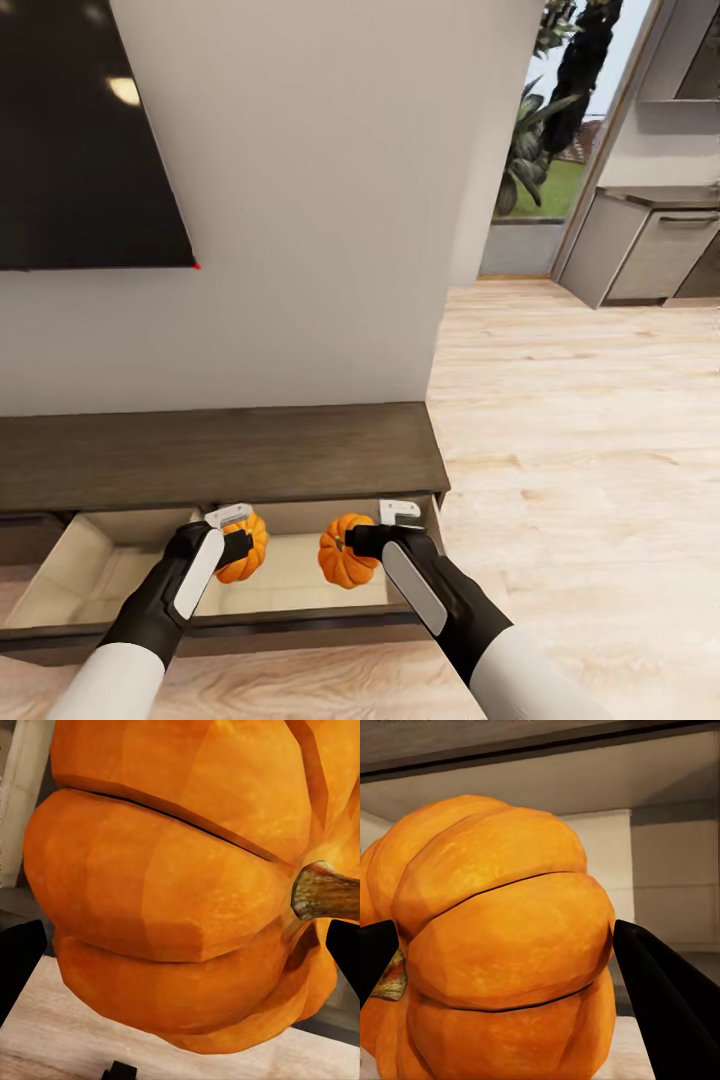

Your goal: Place each of the two pumpkins and all three candles from the living room inside a cabinet in the living room (use any cabinet), then make sure every cabinet is closed, and position the cauldron so it is next to a table in the living room.

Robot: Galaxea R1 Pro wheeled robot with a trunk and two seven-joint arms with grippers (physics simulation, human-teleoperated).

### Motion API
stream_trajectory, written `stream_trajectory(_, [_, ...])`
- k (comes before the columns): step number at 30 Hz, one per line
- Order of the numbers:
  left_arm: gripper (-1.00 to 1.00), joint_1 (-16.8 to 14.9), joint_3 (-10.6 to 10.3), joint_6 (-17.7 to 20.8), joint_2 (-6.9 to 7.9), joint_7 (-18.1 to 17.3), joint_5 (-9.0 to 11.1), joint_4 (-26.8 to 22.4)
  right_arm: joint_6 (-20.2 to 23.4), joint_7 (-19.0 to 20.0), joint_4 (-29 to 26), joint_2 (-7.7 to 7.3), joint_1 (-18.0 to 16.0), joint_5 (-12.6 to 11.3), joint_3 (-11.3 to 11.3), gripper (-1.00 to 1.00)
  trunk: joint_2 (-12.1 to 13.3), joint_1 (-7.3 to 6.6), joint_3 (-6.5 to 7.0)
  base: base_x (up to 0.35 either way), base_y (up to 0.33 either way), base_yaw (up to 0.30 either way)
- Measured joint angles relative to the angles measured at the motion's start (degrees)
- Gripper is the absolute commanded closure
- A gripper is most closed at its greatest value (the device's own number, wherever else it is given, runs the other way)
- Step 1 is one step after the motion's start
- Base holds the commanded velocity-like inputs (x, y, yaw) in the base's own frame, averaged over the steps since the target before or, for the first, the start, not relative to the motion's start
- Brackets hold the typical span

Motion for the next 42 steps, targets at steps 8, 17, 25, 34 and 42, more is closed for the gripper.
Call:
stream_trajectory(8, [1.00, 0.0, 0.1, 0.1, 0.12, -0.5, 0.1, 0.0, 0.0, -0.2, 0.0, 0.01, 0.0, 0.2, 0.0, 1.00, 0.0, -0.02, -0.05, 0.139, 0.083, -0.014])
stream_trajectory(17, [1.00, 0.0, 0.0, 0.0, 0.12, -0.6, 0.3, -0.2, 0.0, -0.2, 0.4, 0.18, 0.0, 0.6, 0.1, 1.00, 0.0, -0.01, -0.05, 0.128, -0.056, 0.000])
stream_trajectory(25, [1.00, 0.0, 0.0, 0.0, 0.02, -0.6, -0.1, -0.7, 0.0, 0.0, 0.7, 0.30, 0.0, 0.4, 0.2, 1.00, 0.0, 0.00, -0.05, 0.013, -0.012, 0.000])
stream_trajectory(34, [1.00, 0.0, -0.1, 0.0, 0.03, -0.7, -0.1, -1.2, -3.2, -0.4, 1.6, 0.25, 0.0, 0.8, 0.4, 1.00, 0.0, 0.00, -0.05, 0.000, 0.000, 0.003])
stream_trajectory(42, [1.00, 0.0, 0.0, 0.1, 0.02, -0.7, 0.0, -1.2, -3.7, -0.5, 1.6, 0.34, 0.0, 0.6, 0.5, 1.00, -2.0, 1.09, -0.88, 0.000, 0.000, 0.215])
